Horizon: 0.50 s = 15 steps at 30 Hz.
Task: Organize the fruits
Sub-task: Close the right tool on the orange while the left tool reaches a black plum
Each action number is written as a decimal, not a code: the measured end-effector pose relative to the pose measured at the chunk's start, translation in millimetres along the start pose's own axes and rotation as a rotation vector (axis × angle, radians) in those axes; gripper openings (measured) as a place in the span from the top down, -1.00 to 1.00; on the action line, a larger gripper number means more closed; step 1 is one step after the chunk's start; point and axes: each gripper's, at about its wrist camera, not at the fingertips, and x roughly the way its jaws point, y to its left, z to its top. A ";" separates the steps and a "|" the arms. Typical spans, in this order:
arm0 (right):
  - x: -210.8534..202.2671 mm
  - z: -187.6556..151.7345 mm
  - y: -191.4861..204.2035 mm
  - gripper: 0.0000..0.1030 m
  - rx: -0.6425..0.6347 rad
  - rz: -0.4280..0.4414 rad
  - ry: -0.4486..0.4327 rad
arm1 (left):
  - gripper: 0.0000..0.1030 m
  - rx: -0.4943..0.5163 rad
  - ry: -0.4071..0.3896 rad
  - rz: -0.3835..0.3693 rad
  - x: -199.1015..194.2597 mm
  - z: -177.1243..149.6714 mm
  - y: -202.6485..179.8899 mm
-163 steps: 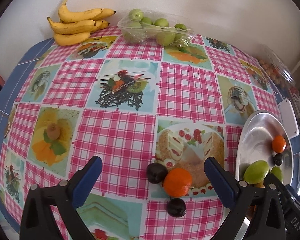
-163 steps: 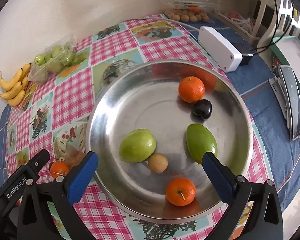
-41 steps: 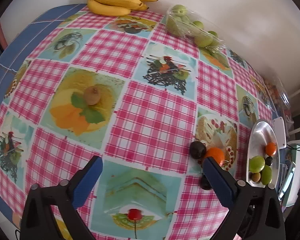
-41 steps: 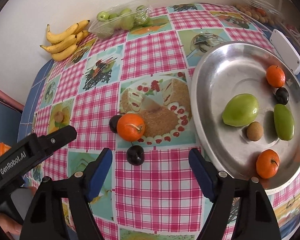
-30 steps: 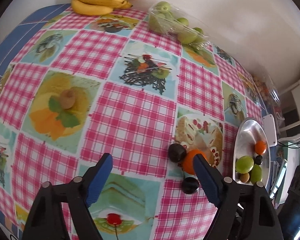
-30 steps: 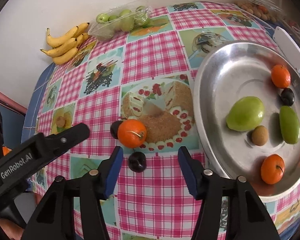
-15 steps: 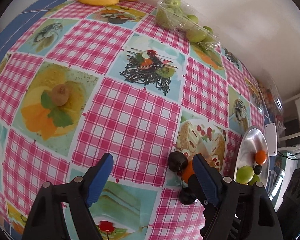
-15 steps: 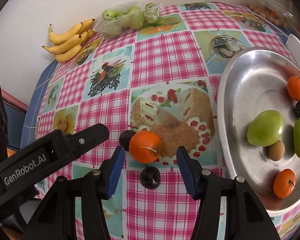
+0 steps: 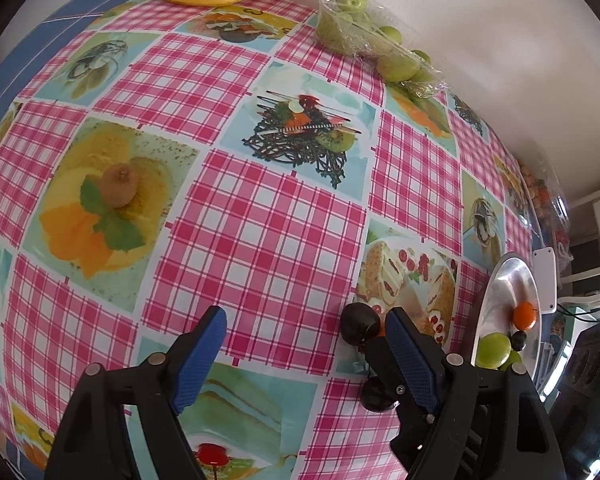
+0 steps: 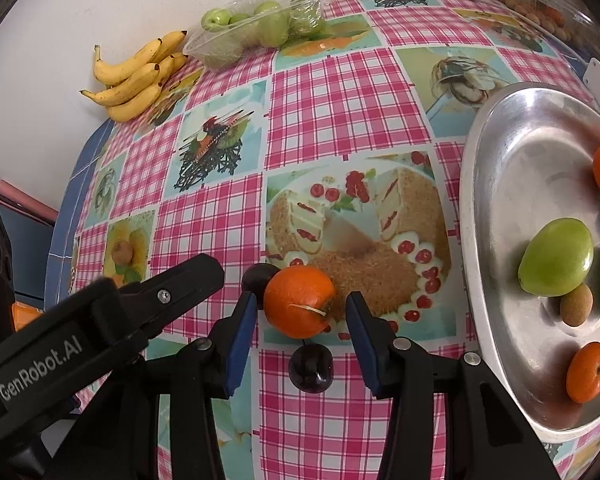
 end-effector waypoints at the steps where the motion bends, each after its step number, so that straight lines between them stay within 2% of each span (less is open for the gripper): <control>1: 0.0 0.5 -0.3 0.22 0.002 0.004 0.000 | -0.62 0.000 0.000 0.002 -0.1 0.0 0.2; 15: -11.3 1.3 -9.7 0.25 0.030 0.033 -0.020 | -0.62 -0.011 0.002 0.008 0.0 -0.5 -0.8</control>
